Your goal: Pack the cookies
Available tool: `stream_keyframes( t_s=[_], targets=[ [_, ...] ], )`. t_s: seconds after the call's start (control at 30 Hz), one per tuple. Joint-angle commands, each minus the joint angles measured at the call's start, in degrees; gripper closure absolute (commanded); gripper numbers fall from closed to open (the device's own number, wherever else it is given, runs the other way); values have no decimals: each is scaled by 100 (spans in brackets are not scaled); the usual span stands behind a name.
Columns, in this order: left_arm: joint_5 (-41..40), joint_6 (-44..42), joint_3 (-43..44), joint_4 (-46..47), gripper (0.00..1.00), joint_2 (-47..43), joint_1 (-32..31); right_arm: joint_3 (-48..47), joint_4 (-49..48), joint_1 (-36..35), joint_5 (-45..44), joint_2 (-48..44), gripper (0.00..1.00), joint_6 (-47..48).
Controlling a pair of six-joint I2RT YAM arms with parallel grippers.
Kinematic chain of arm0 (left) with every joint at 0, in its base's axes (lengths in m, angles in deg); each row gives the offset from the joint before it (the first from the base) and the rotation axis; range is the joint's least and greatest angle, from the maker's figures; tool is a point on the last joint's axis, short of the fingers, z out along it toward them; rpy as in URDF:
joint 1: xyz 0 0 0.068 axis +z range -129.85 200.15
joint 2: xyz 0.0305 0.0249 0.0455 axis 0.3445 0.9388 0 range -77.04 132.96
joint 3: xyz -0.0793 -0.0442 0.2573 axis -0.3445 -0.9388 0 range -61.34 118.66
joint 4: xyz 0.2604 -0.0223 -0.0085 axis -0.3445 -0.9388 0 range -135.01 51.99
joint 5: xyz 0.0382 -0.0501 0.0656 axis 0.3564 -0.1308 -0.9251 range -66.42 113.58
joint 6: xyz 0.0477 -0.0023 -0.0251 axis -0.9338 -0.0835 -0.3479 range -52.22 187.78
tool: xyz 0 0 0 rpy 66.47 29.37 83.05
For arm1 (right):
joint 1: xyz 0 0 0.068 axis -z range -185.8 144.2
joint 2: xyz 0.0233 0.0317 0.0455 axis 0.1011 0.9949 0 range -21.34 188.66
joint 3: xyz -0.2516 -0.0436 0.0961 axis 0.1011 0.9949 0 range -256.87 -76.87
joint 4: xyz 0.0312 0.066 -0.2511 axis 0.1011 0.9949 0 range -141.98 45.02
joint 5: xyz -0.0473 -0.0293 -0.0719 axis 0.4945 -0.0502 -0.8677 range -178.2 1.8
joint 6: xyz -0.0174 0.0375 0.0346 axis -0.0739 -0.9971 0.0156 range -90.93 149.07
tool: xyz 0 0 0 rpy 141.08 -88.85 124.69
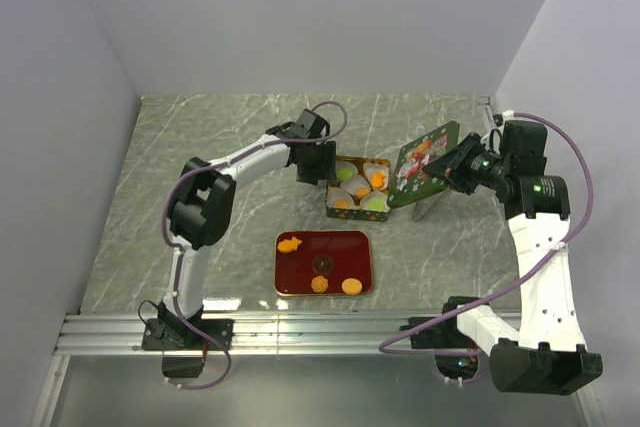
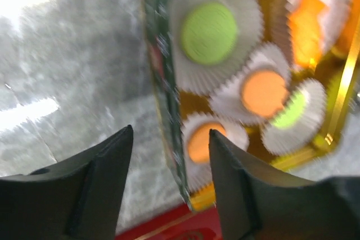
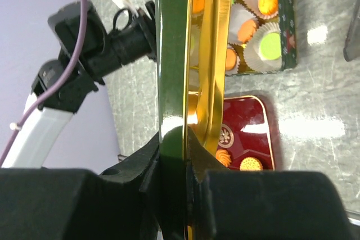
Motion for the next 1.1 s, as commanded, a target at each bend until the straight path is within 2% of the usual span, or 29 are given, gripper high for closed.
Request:
stream_keyframes(
  t_s=[0.0, 0.1, 0.17, 0.33, 0.37, 0.47, 0.77, 0.87, 1.07],
  targets=[
    [-453, -116, 540, -413, 40, 248, -35, 85, 9, 39, -51, -177, 100, 141],
    [-506, -133, 629, -431, 48, 345, -26, 94, 18, 39, -43, -168, 100, 159],
    [-524, -125, 656, -466, 59, 390, -26, 77, 26, 39, -34, -150, 100, 168],
    [-585, -142, 629, -545, 72, 443, -35, 85, -35, 30, 28, -98, 100, 150],
    [-611, -142, 621, -580, 78, 434, -26, 112, -52, 30, 45, -98, 100, 150],
    [-848, -142, 594, -712, 83, 399, -26, 138, -105, 30, 107, -62, 100, 124],
    [-1455, 104, -161, -792, 89, -286, 369, 322, -395, -5, 379, 43, 100, -17],
    [-1604, 113, -486, -765, 89, -514, 475, 349, -483, -32, 441, 87, 100, -61],
    [-1894, 200, -610, -966, 85, -761, 554, 419, -894, -102, 808, 201, 100, -254]
  ],
)
